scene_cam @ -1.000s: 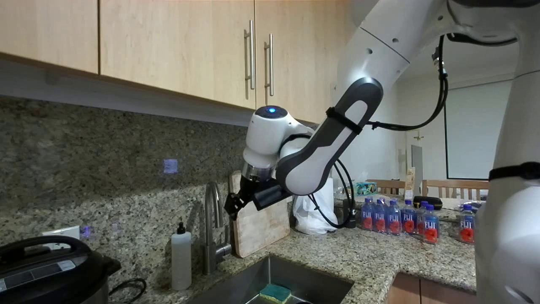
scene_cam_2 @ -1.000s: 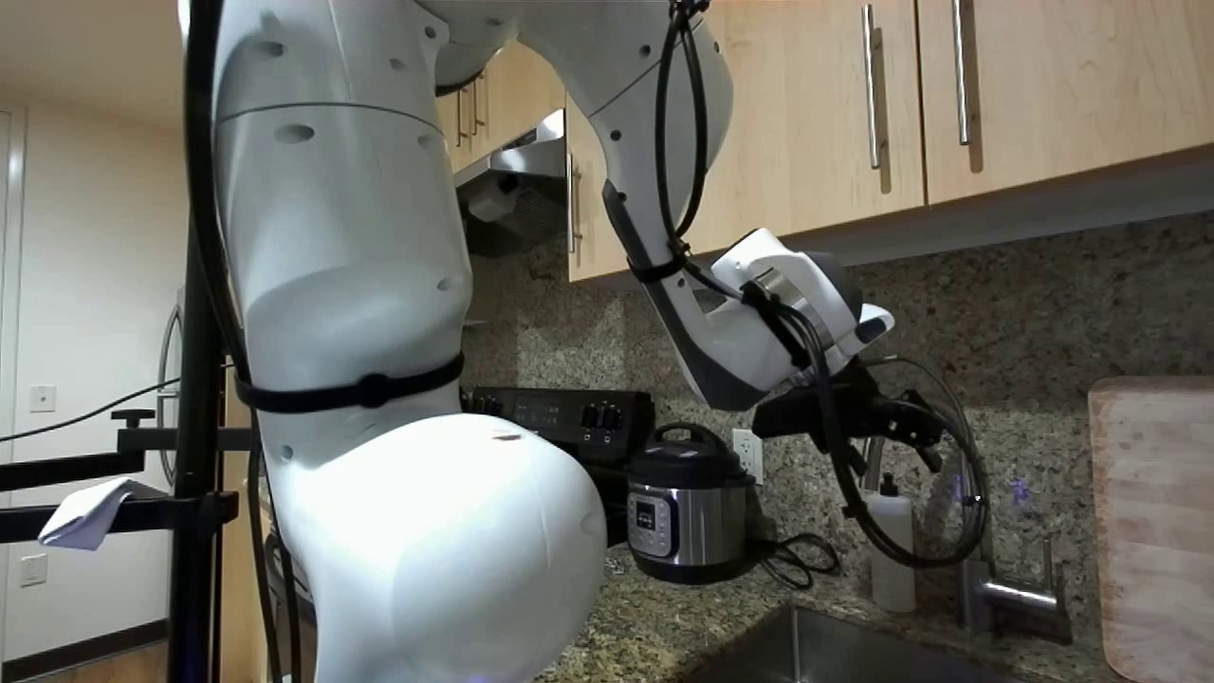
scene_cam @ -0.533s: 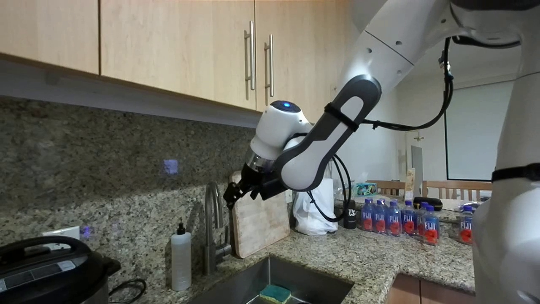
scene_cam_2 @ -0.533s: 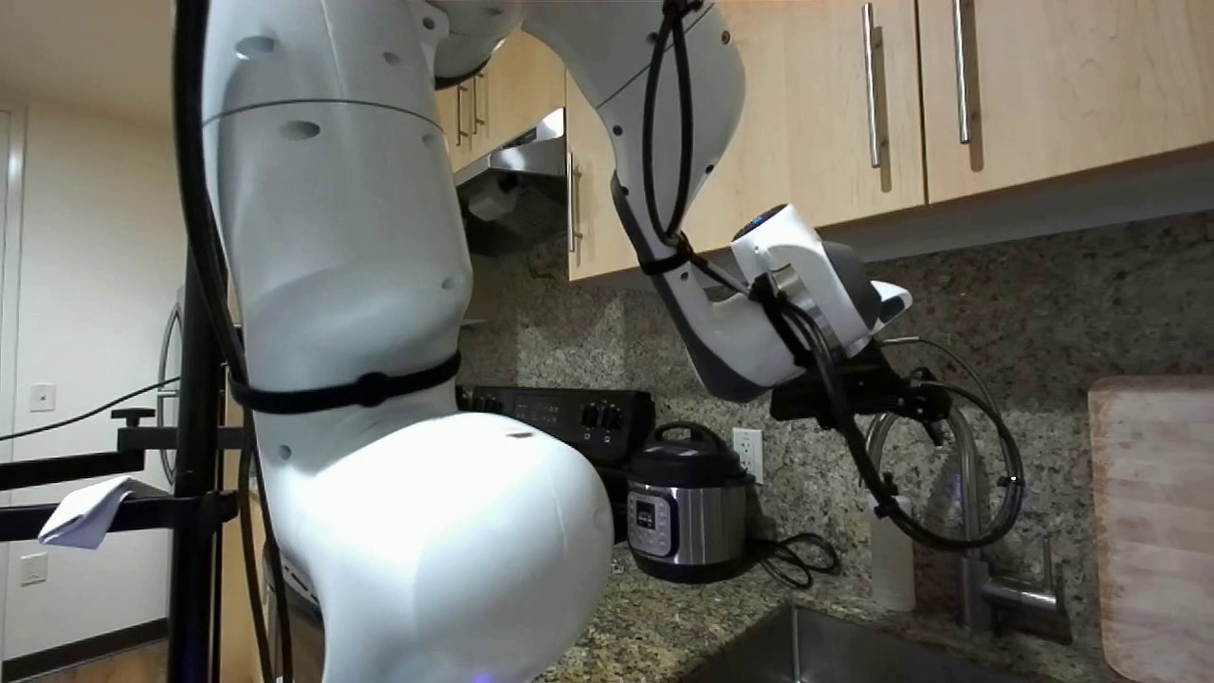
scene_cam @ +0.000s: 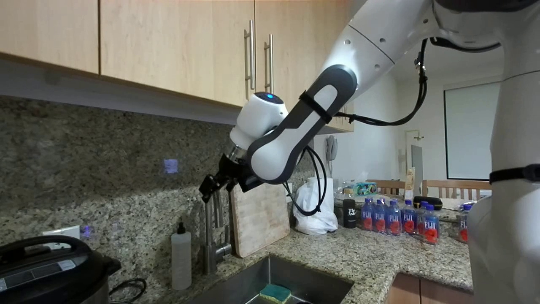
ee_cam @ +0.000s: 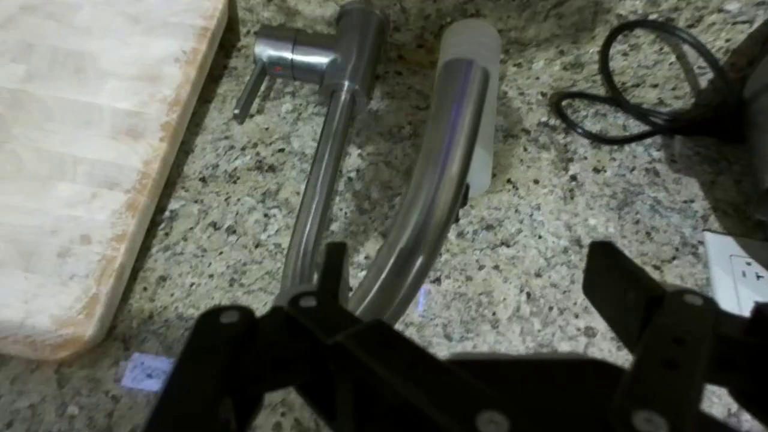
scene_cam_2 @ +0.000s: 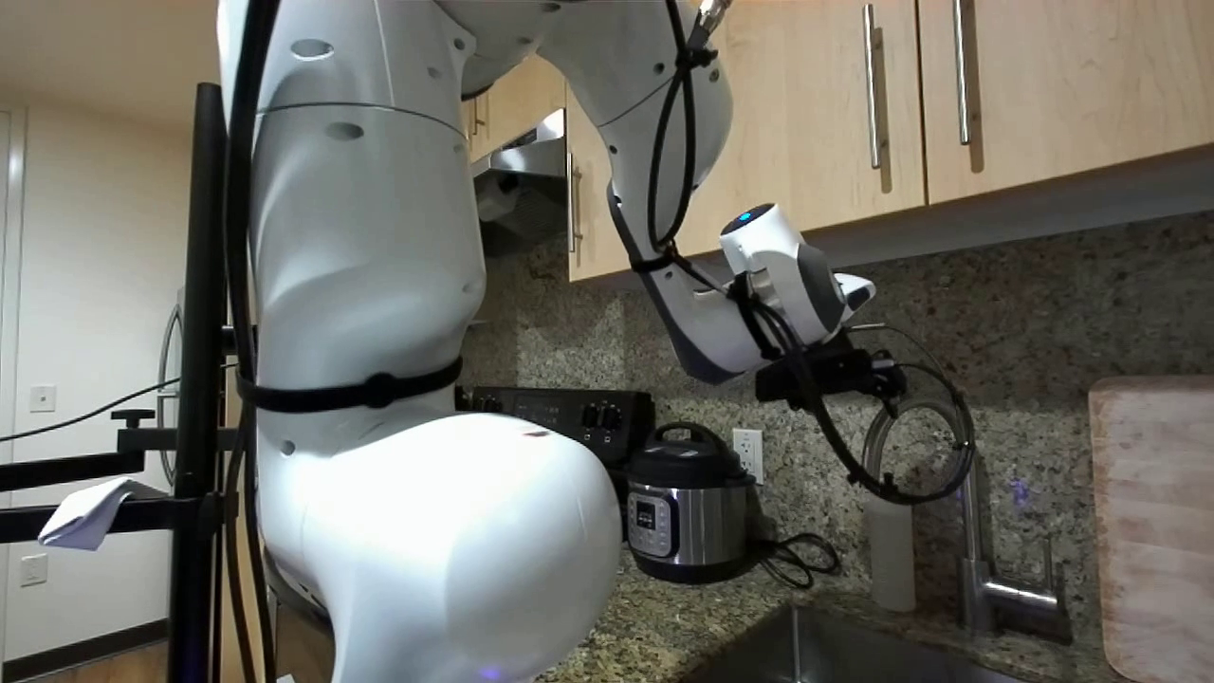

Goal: Push the faucet to the right side of the sink.

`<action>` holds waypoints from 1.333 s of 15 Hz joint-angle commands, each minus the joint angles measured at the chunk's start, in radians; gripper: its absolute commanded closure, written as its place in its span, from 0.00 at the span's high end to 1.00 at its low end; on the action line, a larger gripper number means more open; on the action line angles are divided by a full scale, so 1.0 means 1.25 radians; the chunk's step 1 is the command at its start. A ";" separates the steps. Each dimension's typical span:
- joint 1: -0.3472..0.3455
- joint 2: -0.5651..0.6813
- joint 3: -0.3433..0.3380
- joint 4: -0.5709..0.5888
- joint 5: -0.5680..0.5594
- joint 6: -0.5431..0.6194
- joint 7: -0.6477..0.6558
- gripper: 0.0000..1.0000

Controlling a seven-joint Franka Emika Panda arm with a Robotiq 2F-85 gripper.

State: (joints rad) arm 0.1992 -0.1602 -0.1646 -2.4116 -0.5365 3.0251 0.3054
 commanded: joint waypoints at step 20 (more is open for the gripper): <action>-0.035 0.164 -0.064 0.171 0.099 -0.028 0.003 1.00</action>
State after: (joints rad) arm 0.1718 0.0700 -0.2339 -2.1765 -0.4318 3.0172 0.3102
